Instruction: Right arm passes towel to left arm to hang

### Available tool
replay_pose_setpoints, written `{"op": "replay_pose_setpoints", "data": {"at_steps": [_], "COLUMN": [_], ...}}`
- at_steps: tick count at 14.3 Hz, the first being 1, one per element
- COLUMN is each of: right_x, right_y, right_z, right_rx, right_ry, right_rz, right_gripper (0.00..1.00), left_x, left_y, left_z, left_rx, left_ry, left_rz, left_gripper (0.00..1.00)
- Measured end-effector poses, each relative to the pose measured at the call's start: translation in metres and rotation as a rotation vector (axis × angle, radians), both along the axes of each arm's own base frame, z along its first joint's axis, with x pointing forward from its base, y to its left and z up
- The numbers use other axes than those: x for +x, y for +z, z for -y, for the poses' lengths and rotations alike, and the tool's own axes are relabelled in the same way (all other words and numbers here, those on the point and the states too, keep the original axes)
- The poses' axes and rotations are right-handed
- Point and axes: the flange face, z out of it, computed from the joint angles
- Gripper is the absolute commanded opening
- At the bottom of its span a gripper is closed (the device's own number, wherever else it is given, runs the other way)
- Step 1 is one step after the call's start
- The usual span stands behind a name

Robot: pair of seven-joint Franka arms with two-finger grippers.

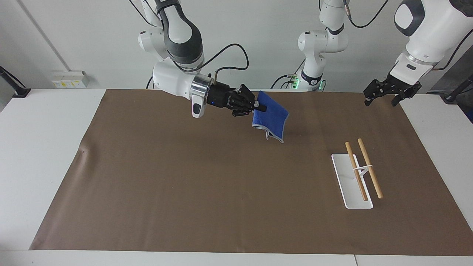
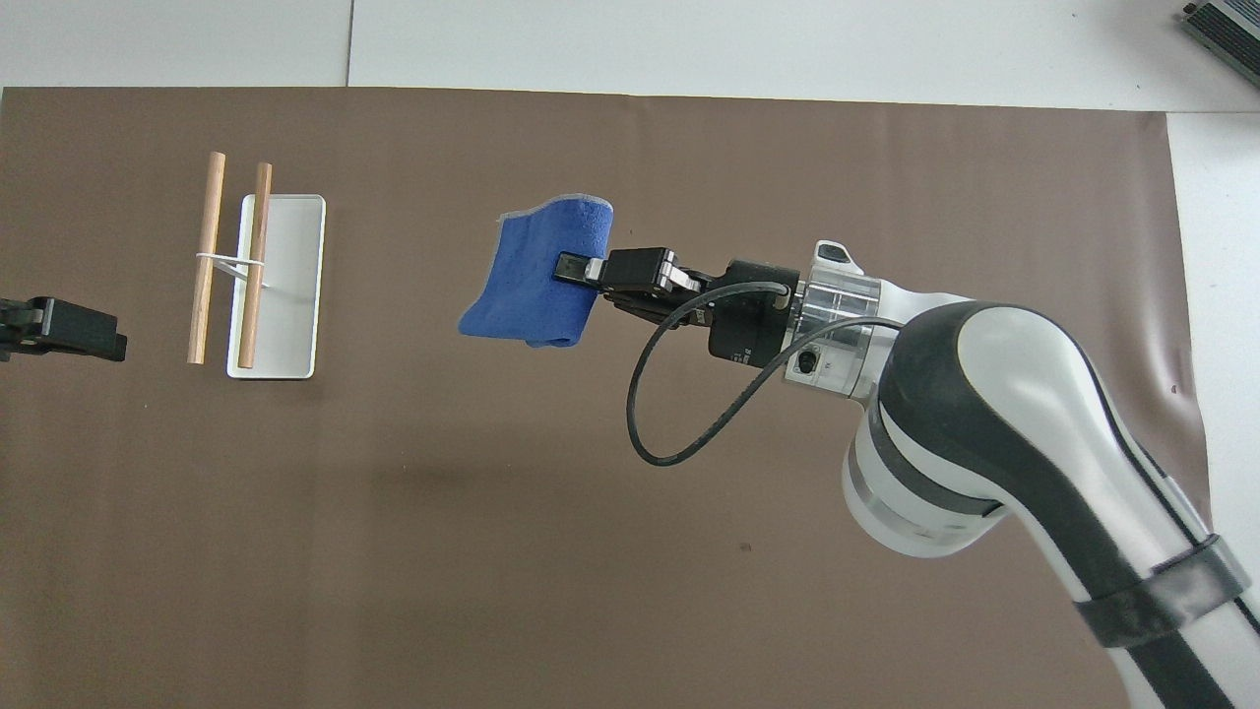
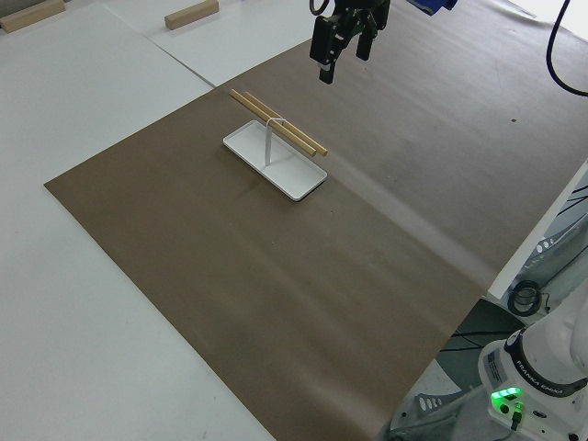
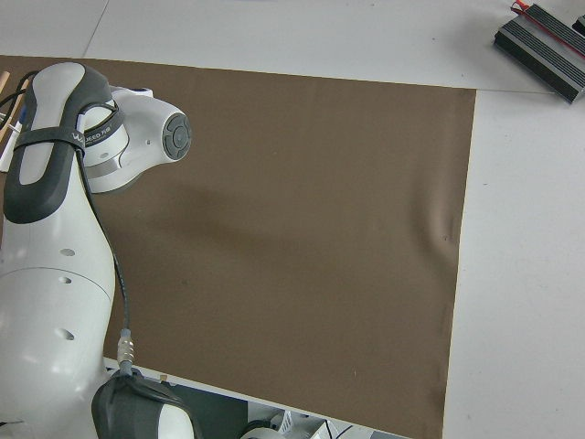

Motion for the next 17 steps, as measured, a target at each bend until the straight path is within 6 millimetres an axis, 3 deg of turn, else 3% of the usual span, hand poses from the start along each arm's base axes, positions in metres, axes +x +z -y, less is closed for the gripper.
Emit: {"op": "replay_pose_setpoints", "data": {"at_steps": [10,14,17], "right_x": [0.000,0.000,0.000], "right_y": [0.001,0.002,0.002], "right_z": [0.000,0.000,0.000], "right_rx": [0.001,0.000,-0.002], "right_ry": [0.000,0.000,0.001], "right_rz": [0.003,0.007,0.013], "right_gripper": [0.00,0.00,0.00], "left_x": [-0.001,0.001,0.002], "left_y": [0.000,-0.001,-0.016], "left_z": [0.005,0.030,0.061], "left_rx": [-0.041,-0.214,-0.369], "left_ry": [0.012,0.246,0.472], "left_rz": [-0.004,-0.016,-0.015], "left_gripper": [1.00,1.00,1.00]}}
